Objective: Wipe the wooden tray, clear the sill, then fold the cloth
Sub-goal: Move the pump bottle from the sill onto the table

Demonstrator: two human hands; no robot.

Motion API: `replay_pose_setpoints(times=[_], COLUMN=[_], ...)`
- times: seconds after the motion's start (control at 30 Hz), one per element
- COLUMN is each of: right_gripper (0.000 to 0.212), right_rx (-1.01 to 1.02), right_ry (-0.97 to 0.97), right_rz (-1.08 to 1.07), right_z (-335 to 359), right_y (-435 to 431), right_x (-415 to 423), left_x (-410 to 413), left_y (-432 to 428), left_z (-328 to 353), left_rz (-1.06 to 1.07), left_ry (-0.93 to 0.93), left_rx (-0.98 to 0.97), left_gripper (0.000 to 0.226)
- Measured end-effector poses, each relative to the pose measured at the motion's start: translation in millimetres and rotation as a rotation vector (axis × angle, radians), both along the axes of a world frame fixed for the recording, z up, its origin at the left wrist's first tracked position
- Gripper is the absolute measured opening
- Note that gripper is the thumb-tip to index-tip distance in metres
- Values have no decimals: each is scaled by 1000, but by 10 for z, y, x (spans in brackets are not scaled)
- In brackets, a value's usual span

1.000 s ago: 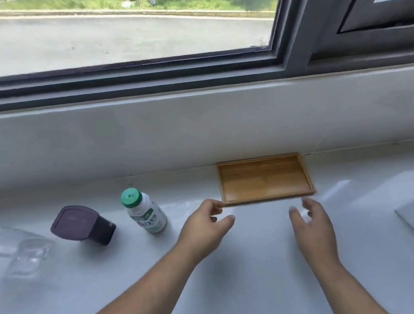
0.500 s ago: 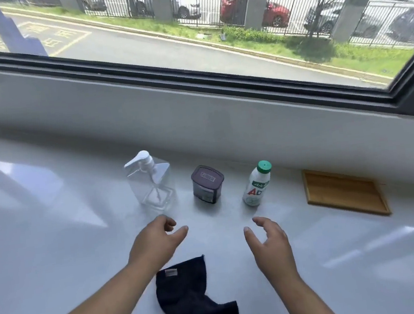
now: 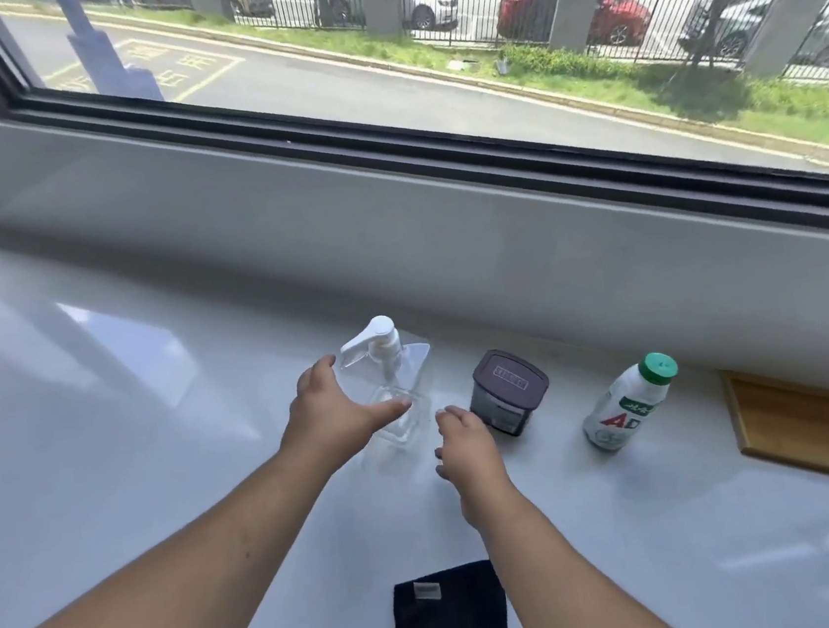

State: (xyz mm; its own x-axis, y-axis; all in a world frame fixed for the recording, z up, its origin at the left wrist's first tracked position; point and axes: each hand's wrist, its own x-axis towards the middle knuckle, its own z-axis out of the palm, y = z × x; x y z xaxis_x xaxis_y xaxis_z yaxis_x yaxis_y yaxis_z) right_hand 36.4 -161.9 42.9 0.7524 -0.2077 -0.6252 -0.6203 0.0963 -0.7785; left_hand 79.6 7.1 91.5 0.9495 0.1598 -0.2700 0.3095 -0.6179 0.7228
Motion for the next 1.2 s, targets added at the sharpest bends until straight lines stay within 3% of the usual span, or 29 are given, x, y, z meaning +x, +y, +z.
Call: replay_pose_setpoints(times=[0.27,0.57,0.87,1.0,1.2], right_gripper=[55,43,17,36,31], right_rx=[130,207,250,245,264], right_ry=[169,80,93,134,216], right_rz=[21,113,482,712,1019], right_z=[-474,-171,235,294,337], right_y=[145,845,3223,4558,6375], right_x=[430,475,-117,-827,-2151], left_x=[216,78,-1188,-2131,-3773], left_y=[-203,634,3013,4150,5675], left_z=[-357,-82,353,372,351], left_rz=[48,133,504,705,999], left_ry=[-96,-170,-202,-184,-166], left_rx=[6,-1,89,128,200], left_gripper=[109,105,127,124,124])
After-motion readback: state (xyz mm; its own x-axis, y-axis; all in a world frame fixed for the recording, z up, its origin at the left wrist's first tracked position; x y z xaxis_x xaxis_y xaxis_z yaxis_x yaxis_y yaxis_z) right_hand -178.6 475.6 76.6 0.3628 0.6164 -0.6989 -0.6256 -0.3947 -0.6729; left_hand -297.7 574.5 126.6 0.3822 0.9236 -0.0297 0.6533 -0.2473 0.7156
